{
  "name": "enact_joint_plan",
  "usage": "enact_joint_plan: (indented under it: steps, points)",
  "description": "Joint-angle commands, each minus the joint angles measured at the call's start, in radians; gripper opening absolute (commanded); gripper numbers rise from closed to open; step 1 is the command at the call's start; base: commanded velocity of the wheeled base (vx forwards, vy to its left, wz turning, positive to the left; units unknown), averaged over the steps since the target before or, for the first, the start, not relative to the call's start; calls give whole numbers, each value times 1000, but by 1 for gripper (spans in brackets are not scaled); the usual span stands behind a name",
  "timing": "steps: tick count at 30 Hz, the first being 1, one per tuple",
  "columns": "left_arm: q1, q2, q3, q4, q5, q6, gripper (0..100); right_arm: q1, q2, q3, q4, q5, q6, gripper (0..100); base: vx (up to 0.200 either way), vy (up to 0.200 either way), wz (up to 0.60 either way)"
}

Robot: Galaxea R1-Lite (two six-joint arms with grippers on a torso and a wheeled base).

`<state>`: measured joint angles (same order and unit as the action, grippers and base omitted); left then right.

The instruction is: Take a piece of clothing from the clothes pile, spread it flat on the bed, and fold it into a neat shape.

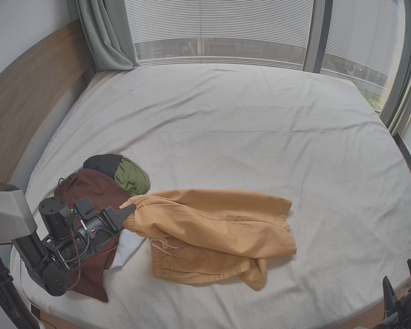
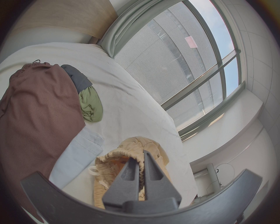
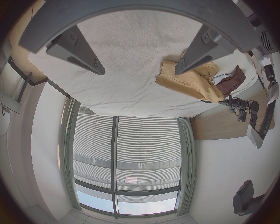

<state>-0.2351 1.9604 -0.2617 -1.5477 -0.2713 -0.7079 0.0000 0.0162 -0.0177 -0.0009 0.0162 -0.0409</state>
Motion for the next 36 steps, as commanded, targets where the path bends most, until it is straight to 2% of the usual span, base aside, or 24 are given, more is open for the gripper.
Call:
enact_joint_plan:
  steps: [1, 25, 28, 31, 36]
  points:
    - [19, 66, -14, 0, 4, 10, 0, 0, -16, 16, 1, 1, -2, 100, 0, 0, 0]
    - [13, 60, -27, 0, 20, 11, 0, 0, -16, 16, -24, -1, 4, 100, 0, 0, 0]
    - [16, 60, -31, -2, 20, 13, 0, -11, 31, -99, -171, -1, -4, 100, 0, 0, 0]
    - [10, 60, -33, 0, 20, 13, 0, -12, 136, -202, -153, -1, -13, 100, 0, 0, 0]
    - [10, 54, -34, -2, 18, 13, 0, -11, 191, -216, -99, 1, -8, 100, 0, 0, 0]
